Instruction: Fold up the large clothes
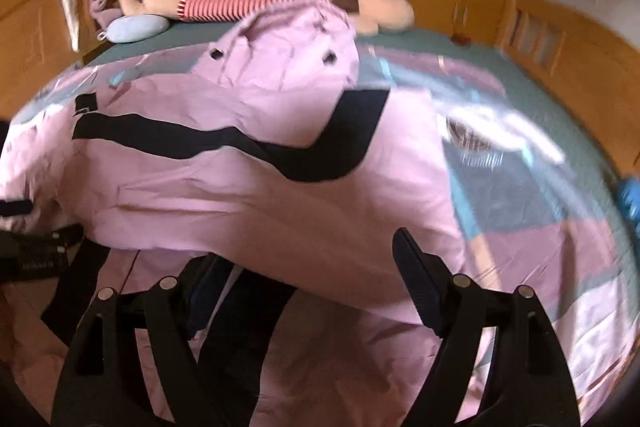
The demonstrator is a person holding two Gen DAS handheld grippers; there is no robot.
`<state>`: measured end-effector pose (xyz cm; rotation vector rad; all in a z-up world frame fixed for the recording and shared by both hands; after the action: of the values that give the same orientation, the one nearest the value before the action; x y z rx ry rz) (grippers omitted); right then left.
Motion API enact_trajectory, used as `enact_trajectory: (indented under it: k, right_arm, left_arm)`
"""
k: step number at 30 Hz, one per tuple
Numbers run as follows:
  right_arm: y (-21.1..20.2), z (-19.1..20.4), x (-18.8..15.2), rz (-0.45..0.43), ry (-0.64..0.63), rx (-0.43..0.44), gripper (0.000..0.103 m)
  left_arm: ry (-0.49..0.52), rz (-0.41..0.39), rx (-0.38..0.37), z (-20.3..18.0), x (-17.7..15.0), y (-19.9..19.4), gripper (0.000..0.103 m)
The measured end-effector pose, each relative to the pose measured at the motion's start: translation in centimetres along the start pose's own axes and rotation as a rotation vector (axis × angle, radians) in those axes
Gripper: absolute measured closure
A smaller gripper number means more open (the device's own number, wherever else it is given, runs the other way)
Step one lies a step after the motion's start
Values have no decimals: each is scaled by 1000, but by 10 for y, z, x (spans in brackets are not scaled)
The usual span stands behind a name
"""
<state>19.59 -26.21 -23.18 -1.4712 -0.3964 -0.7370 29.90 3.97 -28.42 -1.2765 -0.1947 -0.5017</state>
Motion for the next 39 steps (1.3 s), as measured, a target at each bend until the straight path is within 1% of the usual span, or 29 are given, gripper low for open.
enact_trajectory:
  k: [2, 3, 4, 6, 8, 10, 12, 14, 16, 17, 19, 20, 22, 23, 24, 25, 26, 27, 28, 29, 30, 31, 32, 33, 35, 36, 37, 38, 39]
  right_arm:
    - [6, -5, 1, 52, 39, 29, 23]
    - [11, -4, -1, 105, 33, 42, 23]
    - [16, 0, -3, 146, 5, 29, 23]
    - [21, 12, -13, 189, -85, -15, 22]
    - [23, 23, -21, 180, -157, -19, 18]
    - [23, 34, -27, 177, -219, -24, 18]
    - [19, 39, -29, 176, -240, 0, 18]
    - [14, 43, -30, 193, -240, 69, 18]
    - [8, 49, -32, 220, -246, 160, 18]
    - [6, 52, -33, 222, -255, 187, 18]
    - [-3, 59, -31, 219, -264, 276, 18]
    - [-8, 59, -26, 203, -239, 318, 18]
    - [-14, 55, -12, 174, -169, 349, 18]
    - [-15, 46, -3, 137, -102, 335, 18]
    - [-14, 38, 3, 105, -58, 296, 18]
    - [-10, 28, 9, 64, -7, 217, 18]
    - [-6, 22, 11, 51, 13, 163, 18]
    - [6, 11, 13, 57, 43, 61, 18]
    - [18, 3, 12, 91, 60, -2, 18]
    - [33, -4, 10, 153, 77, -55, 18]
    - [46, -11, 4, 216, 97, -67, 18]
    - [49, -13, 2, 223, 102, -59, 17]
    - [47, -11, 2, 215, 95, -60, 14]
    - [44, -7, 1, 213, 76, -66, 10]
    - [44, 0, 1, 207, 42, -81, 9]
    - [44, 1, -1, 204, 35, -84, 9]
    - [44, 2, -1, 200, 30, -82, 9]
    - [44, 2, -2, 200, 31, -78, 9]
    - [43, 2, -2, 202, 36, -72, 8]
  left_arm:
    - [6, 3, 6, 0, 0, 0, 4]
    - [6, 5, 10, -1, 0, 1, 4]
    - [6, 6, 11, -1, 0, 0, 4]
    - [5, 7, 12, 0, 0, 1, 4]
    - [3, 7, 16, 0, 0, -2, 4]
    - [-8, -2, 21, 2, -1, -8, 4]
    - [-61, -54, 13, 9, -1, -23, 4]
    - [-95, -107, -4, 15, 1, -36, 4]
    - [-97, -132, 3, 17, 4, -44, 4]
    - [-95, -133, 11, 17, 4, -45, 4]
    - [-91, -110, 15, 18, 4, -40, 4]
    - [-95, -94, 7, 19, 3, -37, 4]
    - [-110, -75, -5, 20, 1, -31, 4]
    - [-114, -66, -9, 20, 0, -28, 4]
    - [-116, -54, -10, 21, -1, -24, 4]
    - [-116, -42, -7, 20, -2, -20, 4]
    - [-116, -28, -3, 20, -4, -17, 4]
    - [-116, -10, -7, 19, -5, -12, 4]
    - [-116, 2, -14, 19, -6, -9, 4]
    - [-115, 10, -15, 18, -7, -7, 4]
    - [-113, 10, -15, 19, -6, -8, 4]
    - [-108, 4, -21, 21, -4, -11, 4]
    - [-100, -7, -24, 27, 0, -15, 4]
    - [-107, -45, 9, 42, 6, -26, 4]
    - [-179, -128, 101, 88, 11, -49, 3]
    - [-217, -144, 119, 110, 10, -55, 2]
    - [-261, -150, 126, 134, 8, -58, 2]
    - [-326, -136, 118, 167, 1, -55, 2]
    - [-372, -114, 106, 189, -6, -49, 2]
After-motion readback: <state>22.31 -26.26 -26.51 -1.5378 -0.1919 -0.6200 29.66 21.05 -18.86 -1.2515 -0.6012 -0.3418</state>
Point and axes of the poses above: each gripper's, at about its wrist camera, not at the fingertips, and y roughly the way its jaws point, z to its left, x to its top, the point moved 2 cm from there along y, roughly the way its jaws point, and after that the axes turned 14 degrees about y, right-handed, at the moved point
